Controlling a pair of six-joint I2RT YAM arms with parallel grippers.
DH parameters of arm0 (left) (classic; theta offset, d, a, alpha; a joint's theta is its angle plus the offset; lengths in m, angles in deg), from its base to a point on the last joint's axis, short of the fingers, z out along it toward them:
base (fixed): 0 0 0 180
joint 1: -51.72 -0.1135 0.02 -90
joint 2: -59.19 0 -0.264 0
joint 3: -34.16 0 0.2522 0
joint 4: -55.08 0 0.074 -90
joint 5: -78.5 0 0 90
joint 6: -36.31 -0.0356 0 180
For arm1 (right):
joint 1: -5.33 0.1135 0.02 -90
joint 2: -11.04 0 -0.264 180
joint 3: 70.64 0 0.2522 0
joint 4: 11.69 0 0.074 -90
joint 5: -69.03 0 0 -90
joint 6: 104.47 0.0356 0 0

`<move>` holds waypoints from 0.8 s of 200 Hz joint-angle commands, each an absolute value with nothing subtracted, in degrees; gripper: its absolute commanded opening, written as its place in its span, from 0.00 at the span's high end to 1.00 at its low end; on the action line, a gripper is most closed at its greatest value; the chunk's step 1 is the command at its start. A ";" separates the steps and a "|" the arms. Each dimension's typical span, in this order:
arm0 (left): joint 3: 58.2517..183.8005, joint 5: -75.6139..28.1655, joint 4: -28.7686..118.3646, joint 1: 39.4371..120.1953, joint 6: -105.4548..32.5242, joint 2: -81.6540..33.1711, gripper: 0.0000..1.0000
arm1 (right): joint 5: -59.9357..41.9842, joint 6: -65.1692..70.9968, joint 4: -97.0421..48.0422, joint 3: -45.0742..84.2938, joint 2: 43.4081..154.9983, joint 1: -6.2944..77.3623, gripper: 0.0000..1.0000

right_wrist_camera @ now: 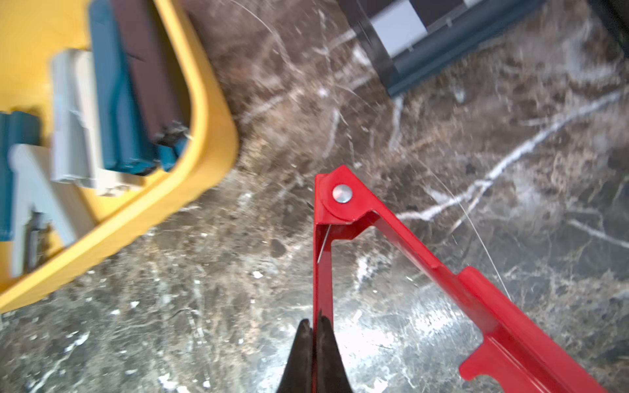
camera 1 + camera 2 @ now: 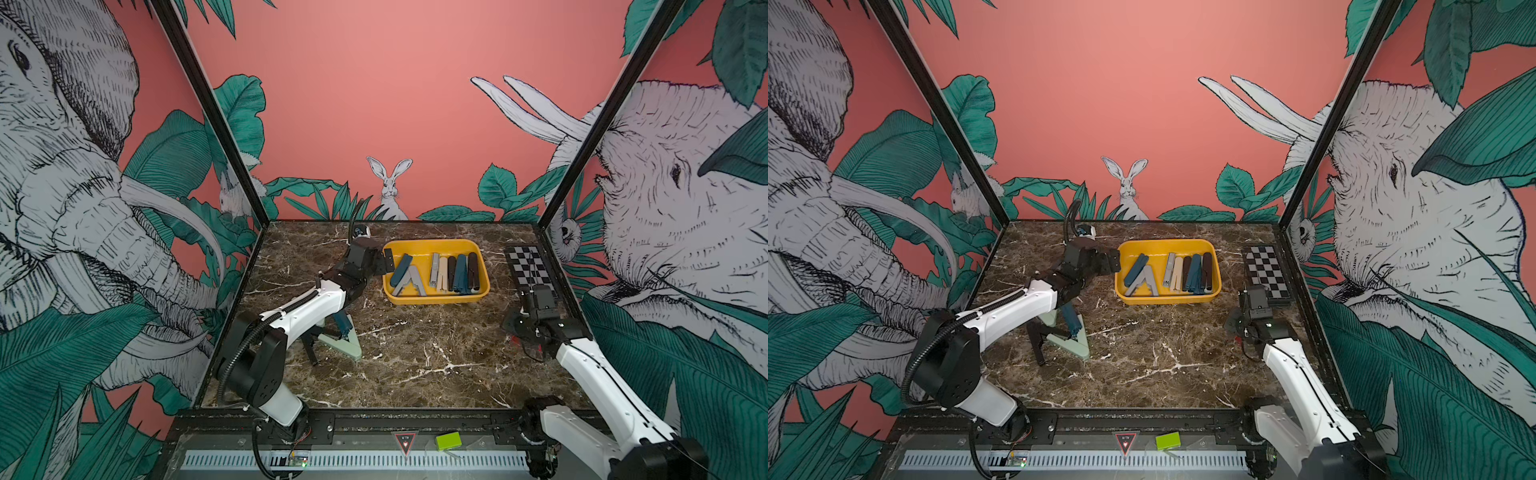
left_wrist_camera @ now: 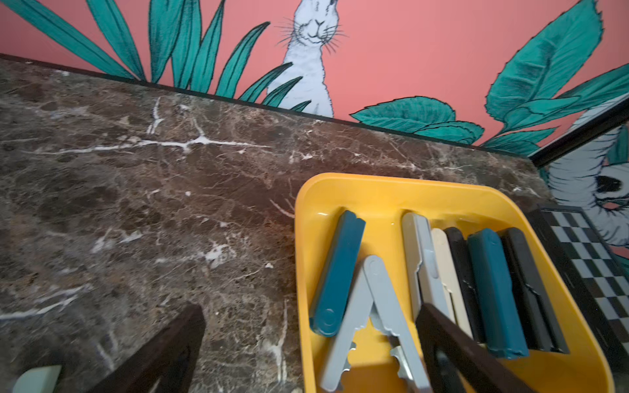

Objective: Put the pruning pliers into the storage box
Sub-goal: Pick up the pruning pliers from the center of the board.

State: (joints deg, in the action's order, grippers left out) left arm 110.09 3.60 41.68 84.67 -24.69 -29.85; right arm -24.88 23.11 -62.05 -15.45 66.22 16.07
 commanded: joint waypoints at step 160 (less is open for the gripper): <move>98.33 10.48 34.81 80.11 -25.20 -13.84 0.01 | -31.27 10.35 -50.58 26.20 109.42 38.82 1.00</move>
